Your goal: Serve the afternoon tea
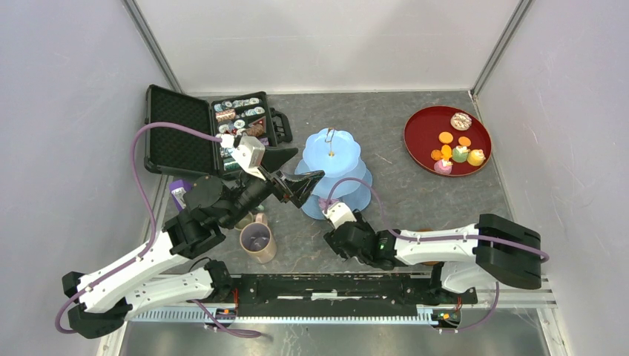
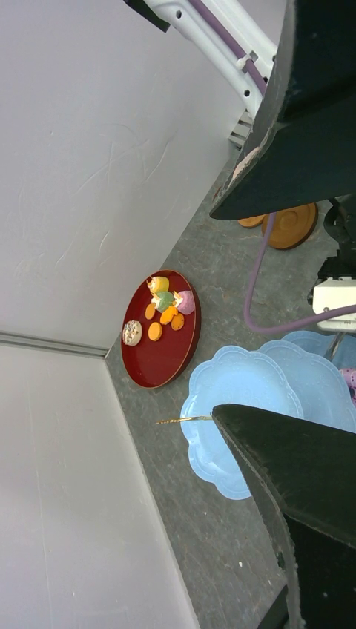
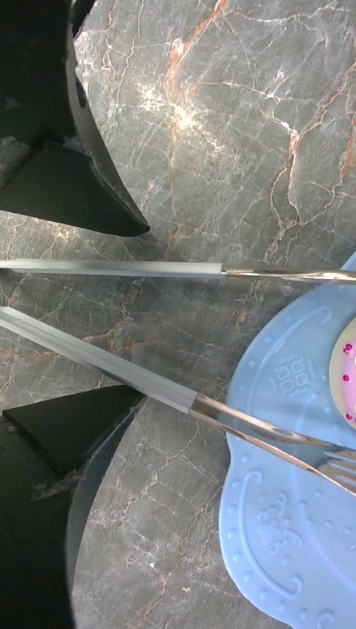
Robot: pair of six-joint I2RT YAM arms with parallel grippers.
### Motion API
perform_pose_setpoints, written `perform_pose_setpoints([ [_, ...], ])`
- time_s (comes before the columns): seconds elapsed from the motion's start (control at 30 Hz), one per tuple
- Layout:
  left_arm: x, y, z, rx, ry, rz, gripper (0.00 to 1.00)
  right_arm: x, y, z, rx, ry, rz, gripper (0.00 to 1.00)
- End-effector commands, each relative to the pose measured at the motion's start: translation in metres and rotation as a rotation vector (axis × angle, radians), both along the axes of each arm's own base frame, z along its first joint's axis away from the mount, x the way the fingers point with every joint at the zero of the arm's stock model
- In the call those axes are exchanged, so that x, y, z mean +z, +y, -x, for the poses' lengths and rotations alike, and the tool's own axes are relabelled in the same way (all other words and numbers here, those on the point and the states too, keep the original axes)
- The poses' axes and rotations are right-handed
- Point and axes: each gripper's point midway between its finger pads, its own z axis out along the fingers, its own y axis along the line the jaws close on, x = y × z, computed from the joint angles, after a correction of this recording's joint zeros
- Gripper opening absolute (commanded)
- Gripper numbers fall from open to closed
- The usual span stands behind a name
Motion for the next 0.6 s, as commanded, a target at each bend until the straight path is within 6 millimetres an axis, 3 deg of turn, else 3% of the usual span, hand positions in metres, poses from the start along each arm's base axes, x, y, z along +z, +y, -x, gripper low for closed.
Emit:
perform_pose_setpoints([
  [0.0, 0.012, 0.005, 0.000, 0.021, -0.059, 0.014, 1.00, 0.016, 0.005, -0.006, -0.028, -0.043, -0.082, 0.77],
  [0.43, 0.008, 0.001, -0.002, 0.020, -0.052, 0.002, 1.00, 0.027, 0.011, -0.002, 0.015, -0.054, -0.167, 0.61],
  [0.57, 0.007, 0.000, -0.002, 0.017, -0.050, 0.000, 1.00, 0.024, 0.011, -0.002, 0.014, -0.050, -0.161, 0.86],
])
